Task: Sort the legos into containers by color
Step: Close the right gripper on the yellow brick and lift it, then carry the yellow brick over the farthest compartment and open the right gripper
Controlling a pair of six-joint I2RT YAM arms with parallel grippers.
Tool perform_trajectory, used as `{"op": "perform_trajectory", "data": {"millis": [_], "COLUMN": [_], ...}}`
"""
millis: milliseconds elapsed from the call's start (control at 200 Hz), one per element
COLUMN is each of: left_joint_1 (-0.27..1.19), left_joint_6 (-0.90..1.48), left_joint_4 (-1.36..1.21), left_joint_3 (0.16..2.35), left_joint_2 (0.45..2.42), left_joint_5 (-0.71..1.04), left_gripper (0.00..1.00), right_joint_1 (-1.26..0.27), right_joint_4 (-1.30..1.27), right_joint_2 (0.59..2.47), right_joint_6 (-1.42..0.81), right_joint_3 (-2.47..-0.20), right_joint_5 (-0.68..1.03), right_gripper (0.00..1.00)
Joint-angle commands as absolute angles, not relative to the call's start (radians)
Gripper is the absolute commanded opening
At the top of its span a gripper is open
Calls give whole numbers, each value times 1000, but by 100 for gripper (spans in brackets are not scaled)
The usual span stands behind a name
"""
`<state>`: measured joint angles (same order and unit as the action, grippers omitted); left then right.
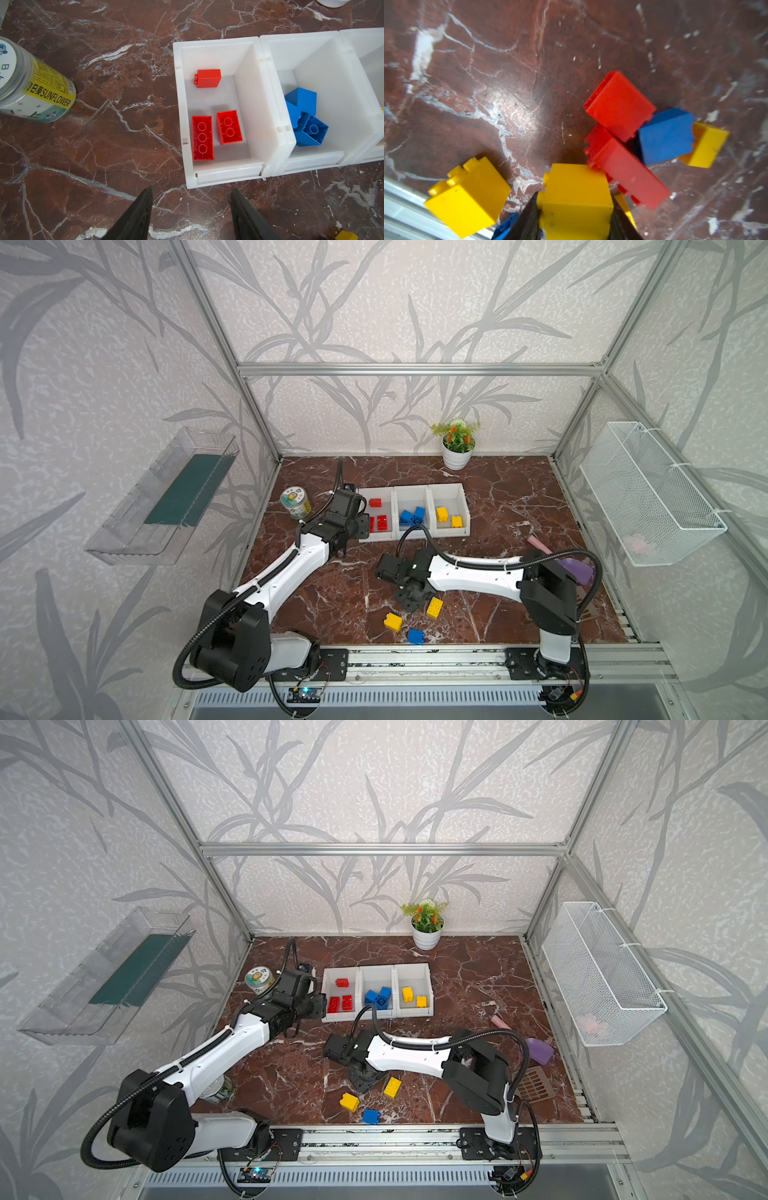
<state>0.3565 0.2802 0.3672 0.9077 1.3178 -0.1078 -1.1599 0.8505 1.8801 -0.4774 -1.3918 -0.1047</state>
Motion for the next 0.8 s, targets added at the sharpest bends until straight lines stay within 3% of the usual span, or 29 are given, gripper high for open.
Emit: {"op": "perform_trajectory", "data": {"millis": [0,190,385,650,795], "left_joint_1": [350,351,350,351,353], "left_joint_6": [275,276,288,295,293], "left_joint_4": [390,426,403,413,413], "left_joint_3": [915,915,879,862,868], "left_joint_2": [1275,1266,1228,1210,1223], "left_joint_5": [-120,-60,-1,62,76], "left_gripper": [62,63,62,62,62], "right_joint_1": [-1061,-853,-604,-492,-482], "right_joint_4": [879,735,679,699,705], "right_joint_2": [1744,1666,1772,1967,2003], "right_joint_6": [-373,-208,-164,-169,-176], "right_joint_3": [-1446,-1440,-1523,-1687,-1725], "right_joint_5": [-172,-258,-183,-140,-134], "right_gripper": [36,38,38,39,53]}}
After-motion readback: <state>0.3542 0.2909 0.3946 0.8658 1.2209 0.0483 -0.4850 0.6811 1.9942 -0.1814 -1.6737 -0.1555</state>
